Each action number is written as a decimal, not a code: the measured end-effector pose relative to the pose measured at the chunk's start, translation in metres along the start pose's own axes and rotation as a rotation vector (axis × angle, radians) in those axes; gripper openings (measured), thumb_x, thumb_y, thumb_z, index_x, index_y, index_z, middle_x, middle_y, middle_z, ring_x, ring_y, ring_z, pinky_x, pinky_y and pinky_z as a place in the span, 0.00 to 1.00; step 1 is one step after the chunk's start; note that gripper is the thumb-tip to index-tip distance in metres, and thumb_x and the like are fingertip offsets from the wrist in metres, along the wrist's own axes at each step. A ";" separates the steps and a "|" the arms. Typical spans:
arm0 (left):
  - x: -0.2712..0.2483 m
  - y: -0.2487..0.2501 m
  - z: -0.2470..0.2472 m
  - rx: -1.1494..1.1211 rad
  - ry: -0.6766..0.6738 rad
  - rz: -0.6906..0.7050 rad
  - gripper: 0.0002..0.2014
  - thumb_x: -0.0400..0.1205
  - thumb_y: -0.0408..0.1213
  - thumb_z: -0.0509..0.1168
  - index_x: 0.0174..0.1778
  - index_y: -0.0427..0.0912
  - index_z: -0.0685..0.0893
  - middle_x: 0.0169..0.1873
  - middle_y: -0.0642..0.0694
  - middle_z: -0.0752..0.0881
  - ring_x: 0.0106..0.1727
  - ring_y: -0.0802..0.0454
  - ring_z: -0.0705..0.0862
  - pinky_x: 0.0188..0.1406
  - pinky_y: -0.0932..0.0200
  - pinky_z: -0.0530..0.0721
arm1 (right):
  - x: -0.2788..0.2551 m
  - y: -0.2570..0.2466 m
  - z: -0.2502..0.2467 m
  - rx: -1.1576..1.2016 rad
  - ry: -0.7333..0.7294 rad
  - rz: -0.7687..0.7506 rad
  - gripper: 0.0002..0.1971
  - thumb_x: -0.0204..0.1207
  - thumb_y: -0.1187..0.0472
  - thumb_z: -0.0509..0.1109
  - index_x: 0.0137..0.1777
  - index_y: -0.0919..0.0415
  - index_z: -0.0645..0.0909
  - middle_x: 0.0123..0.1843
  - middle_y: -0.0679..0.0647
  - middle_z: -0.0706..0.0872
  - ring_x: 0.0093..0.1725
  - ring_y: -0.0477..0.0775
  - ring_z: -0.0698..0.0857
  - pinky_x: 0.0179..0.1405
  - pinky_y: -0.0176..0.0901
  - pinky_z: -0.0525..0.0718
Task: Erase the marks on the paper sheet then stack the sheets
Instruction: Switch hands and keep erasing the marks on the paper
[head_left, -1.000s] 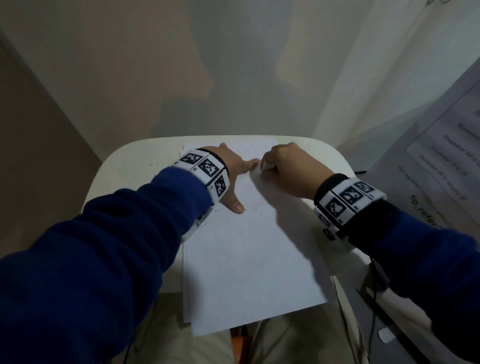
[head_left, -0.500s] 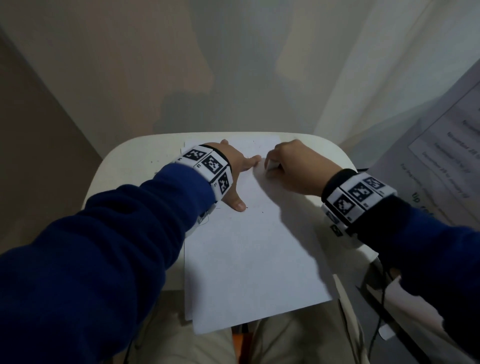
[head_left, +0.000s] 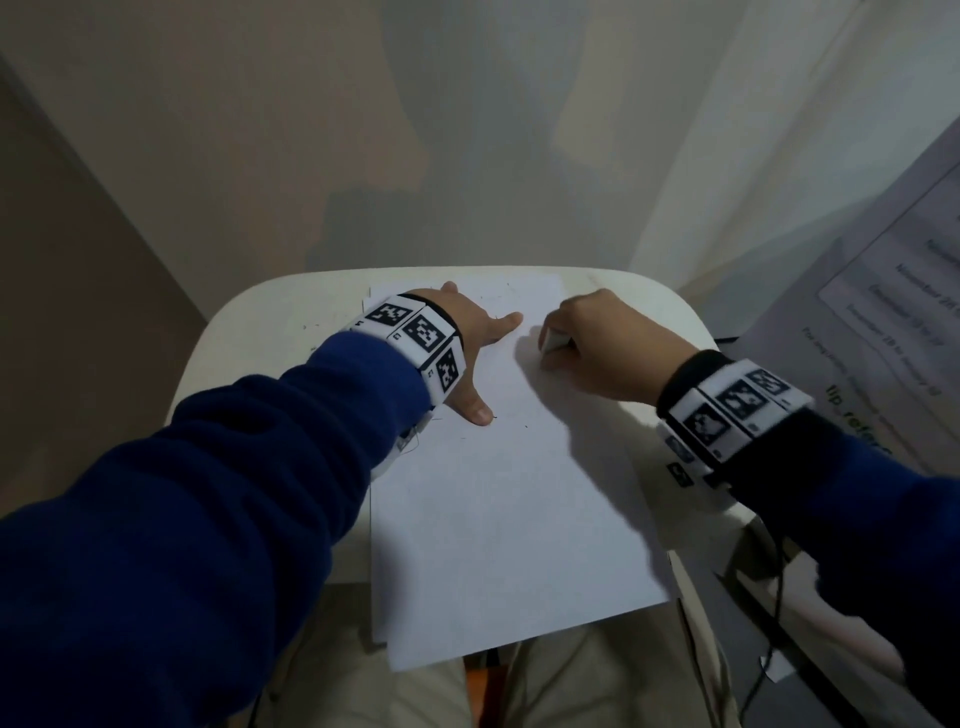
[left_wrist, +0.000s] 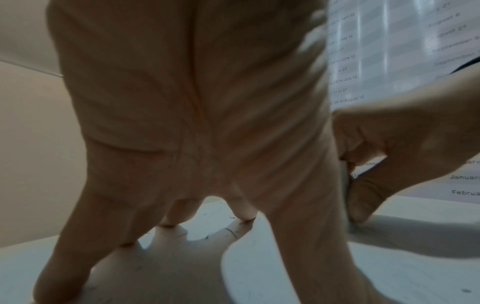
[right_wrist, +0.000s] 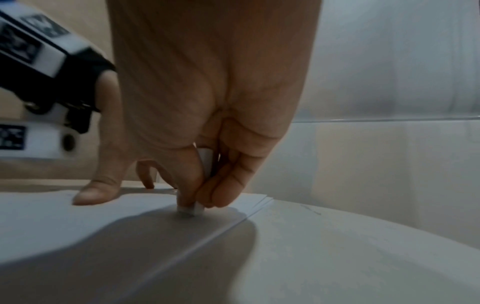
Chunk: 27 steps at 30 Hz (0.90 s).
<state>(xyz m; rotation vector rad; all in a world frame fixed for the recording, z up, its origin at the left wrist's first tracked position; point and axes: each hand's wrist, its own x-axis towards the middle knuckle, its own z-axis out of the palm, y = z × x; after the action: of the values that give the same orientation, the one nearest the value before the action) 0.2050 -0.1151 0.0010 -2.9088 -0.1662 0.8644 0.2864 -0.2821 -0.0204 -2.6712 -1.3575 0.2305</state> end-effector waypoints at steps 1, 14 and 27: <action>0.000 0.000 0.000 -0.001 0.003 0.002 0.60 0.70 0.71 0.71 0.86 0.65 0.35 0.87 0.36 0.52 0.80 0.42 0.72 0.64 0.46 0.81 | -0.007 0.002 0.000 0.015 -0.026 -0.010 0.06 0.72 0.63 0.69 0.35 0.56 0.84 0.38 0.49 0.86 0.41 0.53 0.83 0.37 0.40 0.74; 0.002 -0.001 -0.001 -0.018 -0.026 -0.008 0.62 0.67 0.72 0.73 0.85 0.67 0.34 0.87 0.34 0.43 0.76 0.40 0.77 0.64 0.47 0.81 | 0.009 0.009 -0.005 -0.037 0.022 0.025 0.06 0.73 0.62 0.68 0.38 0.57 0.86 0.41 0.51 0.88 0.41 0.53 0.81 0.31 0.30 0.69; 0.003 0.000 -0.001 -0.012 -0.031 -0.024 0.62 0.66 0.74 0.72 0.84 0.69 0.34 0.87 0.34 0.43 0.71 0.40 0.81 0.59 0.47 0.83 | 0.013 0.009 -0.002 -0.015 0.050 0.035 0.07 0.75 0.63 0.67 0.37 0.57 0.84 0.43 0.51 0.86 0.42 0.55 0.82 0.32 0.36 0.69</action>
<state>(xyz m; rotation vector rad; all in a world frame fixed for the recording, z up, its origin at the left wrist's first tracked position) 0.2077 -0.1146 0.0002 -2.8993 -0.2084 0.9078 0.3011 -0.2768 -0.0210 -2.6954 -1.3046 0.1566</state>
